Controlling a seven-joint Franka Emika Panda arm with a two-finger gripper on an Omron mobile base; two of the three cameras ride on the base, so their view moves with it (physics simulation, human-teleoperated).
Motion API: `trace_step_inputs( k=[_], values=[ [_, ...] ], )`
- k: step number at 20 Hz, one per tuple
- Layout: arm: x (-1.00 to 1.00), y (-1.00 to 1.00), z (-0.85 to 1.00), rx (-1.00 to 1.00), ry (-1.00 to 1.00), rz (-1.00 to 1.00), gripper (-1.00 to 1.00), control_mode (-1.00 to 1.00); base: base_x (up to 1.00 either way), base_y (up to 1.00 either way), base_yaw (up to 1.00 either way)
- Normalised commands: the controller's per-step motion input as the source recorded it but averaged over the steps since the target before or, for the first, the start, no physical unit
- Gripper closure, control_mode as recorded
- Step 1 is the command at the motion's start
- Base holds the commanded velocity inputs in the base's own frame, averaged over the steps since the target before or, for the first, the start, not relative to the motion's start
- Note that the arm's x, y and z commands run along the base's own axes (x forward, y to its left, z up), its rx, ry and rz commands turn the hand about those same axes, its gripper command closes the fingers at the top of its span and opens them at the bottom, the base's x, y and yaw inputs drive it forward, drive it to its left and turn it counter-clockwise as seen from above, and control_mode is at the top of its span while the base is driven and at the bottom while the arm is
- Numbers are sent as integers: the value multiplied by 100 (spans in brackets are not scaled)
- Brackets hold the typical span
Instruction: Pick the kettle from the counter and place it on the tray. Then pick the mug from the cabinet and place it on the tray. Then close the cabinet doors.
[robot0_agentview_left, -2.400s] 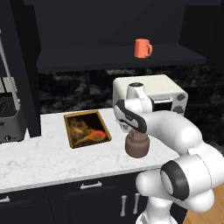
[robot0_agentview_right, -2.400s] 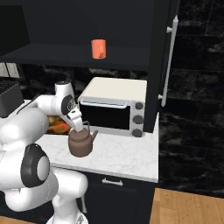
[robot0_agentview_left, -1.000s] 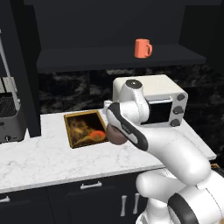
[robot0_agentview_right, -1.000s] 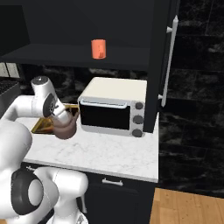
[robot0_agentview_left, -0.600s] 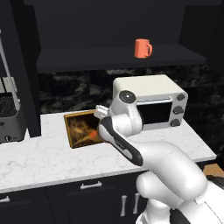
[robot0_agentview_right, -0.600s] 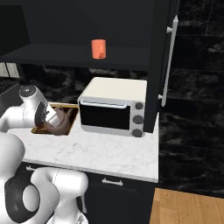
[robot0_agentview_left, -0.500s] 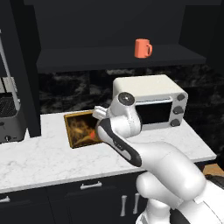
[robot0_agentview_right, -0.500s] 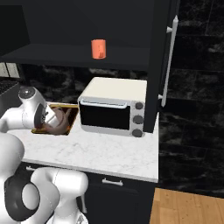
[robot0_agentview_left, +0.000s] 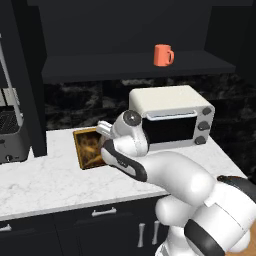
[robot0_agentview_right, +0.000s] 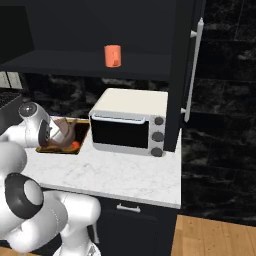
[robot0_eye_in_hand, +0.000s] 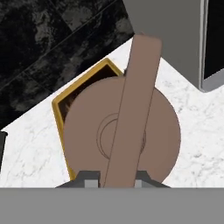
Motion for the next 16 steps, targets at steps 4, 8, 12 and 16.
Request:
trace_step_inputs(
  k=[4,8,12,16],
  values=[
    [44,24,0,0,-2,0,100,-100,0,0,0],
    [42,17,0,0,0,0,100,-100,0,0,0],
    [43,12,0,0,0,0,100,-100,0,0,0],
    [41,9,0,0,0,0,100,-100,0,0,0]
  ],
)
